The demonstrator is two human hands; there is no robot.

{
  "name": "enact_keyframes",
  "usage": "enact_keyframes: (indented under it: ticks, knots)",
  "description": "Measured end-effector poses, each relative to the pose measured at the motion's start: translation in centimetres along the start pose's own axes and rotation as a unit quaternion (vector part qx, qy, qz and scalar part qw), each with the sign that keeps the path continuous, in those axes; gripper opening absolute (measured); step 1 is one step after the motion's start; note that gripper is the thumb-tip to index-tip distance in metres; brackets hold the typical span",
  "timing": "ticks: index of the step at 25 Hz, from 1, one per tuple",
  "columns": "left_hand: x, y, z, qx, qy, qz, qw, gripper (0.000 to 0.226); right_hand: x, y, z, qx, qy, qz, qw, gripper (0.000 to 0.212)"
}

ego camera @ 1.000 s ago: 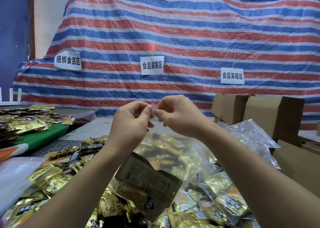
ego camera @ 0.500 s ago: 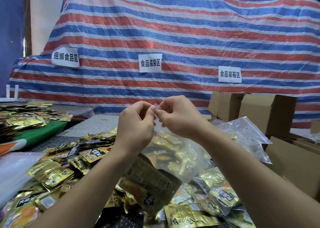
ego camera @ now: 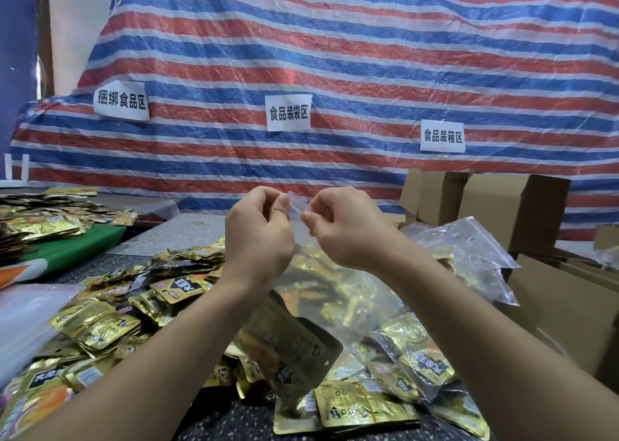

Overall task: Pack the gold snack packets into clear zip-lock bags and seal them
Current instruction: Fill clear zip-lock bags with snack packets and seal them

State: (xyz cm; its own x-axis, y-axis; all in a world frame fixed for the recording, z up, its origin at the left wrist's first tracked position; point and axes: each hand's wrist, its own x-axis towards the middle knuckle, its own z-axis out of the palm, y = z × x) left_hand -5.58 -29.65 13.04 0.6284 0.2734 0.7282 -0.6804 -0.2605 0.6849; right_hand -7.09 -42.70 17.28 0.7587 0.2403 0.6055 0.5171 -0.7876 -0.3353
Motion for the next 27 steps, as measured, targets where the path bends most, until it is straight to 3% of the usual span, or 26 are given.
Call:
enact_keyframes:
  ticks: [14, 27]
  knots:
    - [1.8, -2.0, -0.7, 0.031, 0.041, -0.02, 0.998, 0.022, -2.6, 2.9, -0.3, -0.066, -0.025, 0.016, 0.997, 0.017]
    - [3.2, -2.8, -1.6, 0.052, 0.062, -0.015, 0.997, 0.022, -2.9, 4.5, -1.2, -0.097, -0.038, -0.031, 0.994, 0.012]
